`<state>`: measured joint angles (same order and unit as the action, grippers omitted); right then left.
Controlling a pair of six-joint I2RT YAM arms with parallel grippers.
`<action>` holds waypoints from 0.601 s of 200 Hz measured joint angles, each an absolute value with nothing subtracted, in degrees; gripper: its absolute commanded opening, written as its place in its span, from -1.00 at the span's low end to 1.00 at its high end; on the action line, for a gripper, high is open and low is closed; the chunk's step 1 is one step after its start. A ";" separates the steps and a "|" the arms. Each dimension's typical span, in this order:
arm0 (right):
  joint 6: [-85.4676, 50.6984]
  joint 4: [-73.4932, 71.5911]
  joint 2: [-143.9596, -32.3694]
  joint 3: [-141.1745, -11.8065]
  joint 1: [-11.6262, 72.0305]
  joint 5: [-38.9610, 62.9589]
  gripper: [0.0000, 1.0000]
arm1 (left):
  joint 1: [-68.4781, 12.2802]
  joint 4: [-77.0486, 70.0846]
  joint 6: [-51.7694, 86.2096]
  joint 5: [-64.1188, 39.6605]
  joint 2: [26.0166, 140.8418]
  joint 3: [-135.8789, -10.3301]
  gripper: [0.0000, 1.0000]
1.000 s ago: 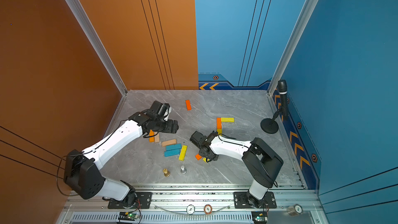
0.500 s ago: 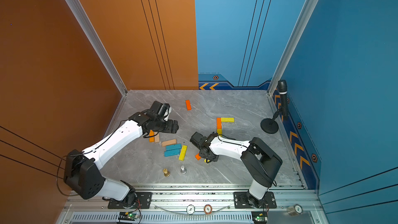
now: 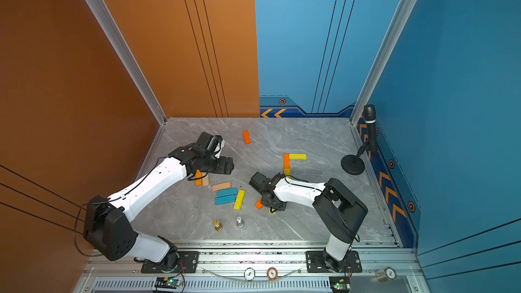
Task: Assemble the number 6 with building blocks
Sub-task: Pick up the building block from the center of the board.
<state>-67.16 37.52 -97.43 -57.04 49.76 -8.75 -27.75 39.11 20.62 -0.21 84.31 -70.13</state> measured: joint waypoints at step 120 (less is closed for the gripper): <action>-67.37 39.99 -77.19 -58.50 24.08 -9.10 -0.43 | -27.81 38.33 21.06 -1.80 84.31 -69.82 0.82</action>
<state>-67.37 39.99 -77.19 -58.50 24.08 -9.10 -27.81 38.33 21.06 -1.80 84.31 -69.82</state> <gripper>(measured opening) 0.308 0.912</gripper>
